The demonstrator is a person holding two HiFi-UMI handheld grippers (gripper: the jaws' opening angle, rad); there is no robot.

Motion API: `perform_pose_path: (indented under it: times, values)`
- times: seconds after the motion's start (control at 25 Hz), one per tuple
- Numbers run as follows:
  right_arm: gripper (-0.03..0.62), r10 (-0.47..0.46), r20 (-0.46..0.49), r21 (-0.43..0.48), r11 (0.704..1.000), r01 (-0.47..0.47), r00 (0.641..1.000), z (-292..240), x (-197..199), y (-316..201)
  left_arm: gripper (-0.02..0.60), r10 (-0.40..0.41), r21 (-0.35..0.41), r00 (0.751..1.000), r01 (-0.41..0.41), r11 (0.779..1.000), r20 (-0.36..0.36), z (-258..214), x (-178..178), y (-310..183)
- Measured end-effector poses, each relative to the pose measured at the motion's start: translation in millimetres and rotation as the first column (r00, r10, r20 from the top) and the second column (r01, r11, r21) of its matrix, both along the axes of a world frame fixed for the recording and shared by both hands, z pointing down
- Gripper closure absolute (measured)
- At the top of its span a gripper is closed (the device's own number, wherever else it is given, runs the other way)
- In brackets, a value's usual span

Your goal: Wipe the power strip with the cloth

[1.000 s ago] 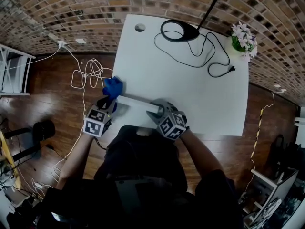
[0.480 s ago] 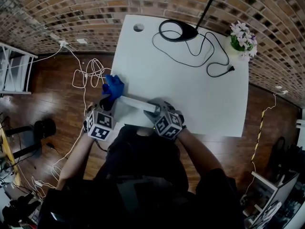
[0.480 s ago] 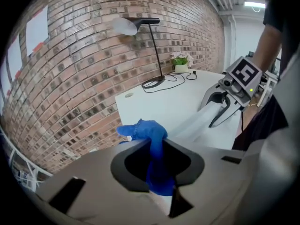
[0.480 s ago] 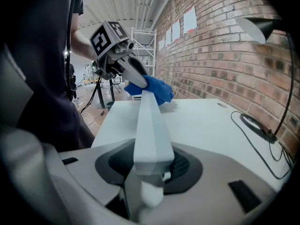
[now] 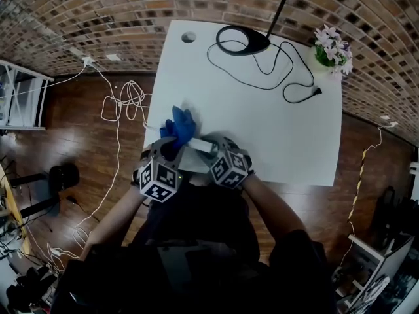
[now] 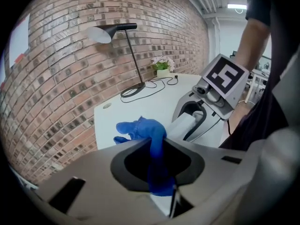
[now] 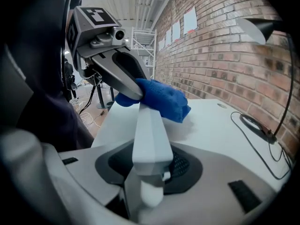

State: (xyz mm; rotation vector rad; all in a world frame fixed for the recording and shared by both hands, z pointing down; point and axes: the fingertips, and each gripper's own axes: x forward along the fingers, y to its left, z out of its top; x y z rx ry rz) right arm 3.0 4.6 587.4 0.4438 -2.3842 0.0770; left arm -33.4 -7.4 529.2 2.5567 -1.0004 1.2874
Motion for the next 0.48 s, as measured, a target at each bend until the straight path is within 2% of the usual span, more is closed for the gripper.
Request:
perform_pose_path:
  times: [0.28,0.48]
  values:
    - [0.436,-0.001,0.0,0.001,1.0,0.001,1.0,-1,0,0,0.511,0.042,-0.053,0.996,-0.046,0.998,-0.076,0,27,12]
    - [0.436,-0.003,0.001,-0.003,1.0,0.003,1.0,-2,0,0,0.511,0.102,-0.113,0.985,-0.118,0.987,-0.136,-2,66,21]
